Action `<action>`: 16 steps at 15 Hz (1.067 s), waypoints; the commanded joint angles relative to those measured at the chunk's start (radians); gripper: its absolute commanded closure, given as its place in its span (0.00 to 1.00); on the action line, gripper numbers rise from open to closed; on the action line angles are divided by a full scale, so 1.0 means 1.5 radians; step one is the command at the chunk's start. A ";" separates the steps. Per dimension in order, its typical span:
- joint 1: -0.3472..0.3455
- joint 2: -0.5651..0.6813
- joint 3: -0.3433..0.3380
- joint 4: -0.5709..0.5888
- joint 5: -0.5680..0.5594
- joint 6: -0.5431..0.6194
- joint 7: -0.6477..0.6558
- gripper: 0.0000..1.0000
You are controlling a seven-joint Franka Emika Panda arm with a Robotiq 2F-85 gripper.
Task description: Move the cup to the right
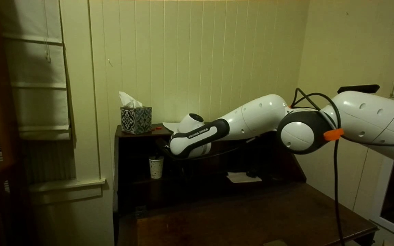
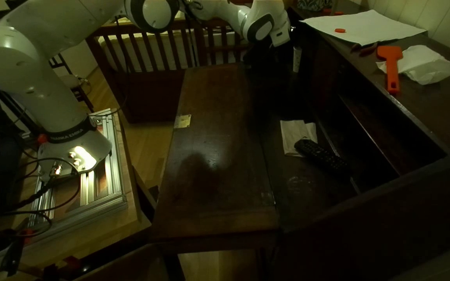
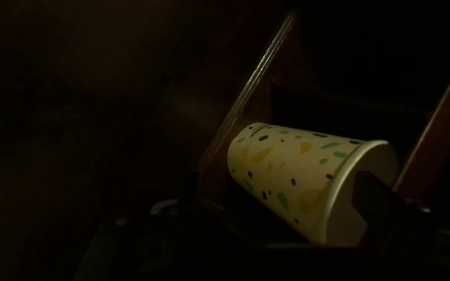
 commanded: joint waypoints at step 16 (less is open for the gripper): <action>0.009 0.002 -0.011 0.007 0.011 -0.073 0.053 0.34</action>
